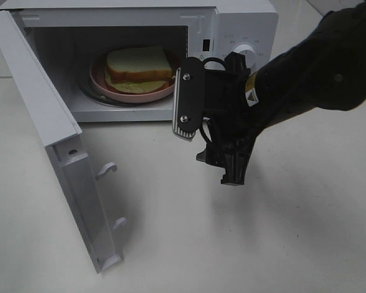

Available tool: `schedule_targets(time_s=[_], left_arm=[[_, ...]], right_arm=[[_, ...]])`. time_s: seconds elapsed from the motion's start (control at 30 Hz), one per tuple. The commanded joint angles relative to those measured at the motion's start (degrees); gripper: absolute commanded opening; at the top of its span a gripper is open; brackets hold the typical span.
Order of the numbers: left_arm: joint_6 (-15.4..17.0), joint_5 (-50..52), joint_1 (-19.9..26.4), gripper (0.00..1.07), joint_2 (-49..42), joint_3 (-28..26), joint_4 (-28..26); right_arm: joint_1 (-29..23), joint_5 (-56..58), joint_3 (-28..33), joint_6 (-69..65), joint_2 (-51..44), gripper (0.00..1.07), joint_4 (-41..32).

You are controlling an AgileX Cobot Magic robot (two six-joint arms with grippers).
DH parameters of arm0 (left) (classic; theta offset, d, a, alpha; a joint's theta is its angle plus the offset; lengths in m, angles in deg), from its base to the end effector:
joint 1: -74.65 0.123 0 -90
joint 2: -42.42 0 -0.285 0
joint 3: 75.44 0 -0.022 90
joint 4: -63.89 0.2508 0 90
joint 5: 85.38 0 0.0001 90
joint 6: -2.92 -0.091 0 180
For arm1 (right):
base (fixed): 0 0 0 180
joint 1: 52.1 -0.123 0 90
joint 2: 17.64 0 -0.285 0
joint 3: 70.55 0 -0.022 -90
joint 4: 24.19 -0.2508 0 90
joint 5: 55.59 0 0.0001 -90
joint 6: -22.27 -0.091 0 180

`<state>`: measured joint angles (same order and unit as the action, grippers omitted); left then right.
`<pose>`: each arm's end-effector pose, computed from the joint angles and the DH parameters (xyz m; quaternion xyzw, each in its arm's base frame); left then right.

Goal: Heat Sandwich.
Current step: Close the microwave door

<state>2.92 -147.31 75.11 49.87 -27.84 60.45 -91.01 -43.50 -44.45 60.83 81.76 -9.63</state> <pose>-0.0086 -0.0049 0.2804 -0.0016 0.8522 -0.0279 0.5225 0.2560 0.2005 0.2097 -0.6613 0.6551 -0.0685 0.3590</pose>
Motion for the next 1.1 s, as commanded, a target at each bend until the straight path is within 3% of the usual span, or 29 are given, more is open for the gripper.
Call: schedule_targets(time_s=[0.03,0.27,0.57,0.97,1.1], left_arm=[[0.0,0.74,-0.4,0.97,-0.97,0.11,-0.11],[0.0,0.74,-0.4,0.97,-0.97,0.11,-0.11],[0.0,0.74,-0.4,0.97,-0.97,0.11,-0.11],[0.0,0.74,-0.4,0.97,-0.97,0.11,-0.11],[0.0,0.74,-0.4,0.97,-0.97,0.11,-0.11]], right_arm=[[0.23,-0.06,2.81,-4.07,-3.95,0.76,-0.06],[0.23,2.92,6.99,-15.93,-11.57,0.76,-0.29],[0.11,13.98,7.22,-34.89,-19.08,0.76,-0.52],[0.11,31.63,7.22,-36.5,-27.56,0.76,-1.78],[0.11,37.82,7.22,-36.5,-31.8,0.76,-5.9]])
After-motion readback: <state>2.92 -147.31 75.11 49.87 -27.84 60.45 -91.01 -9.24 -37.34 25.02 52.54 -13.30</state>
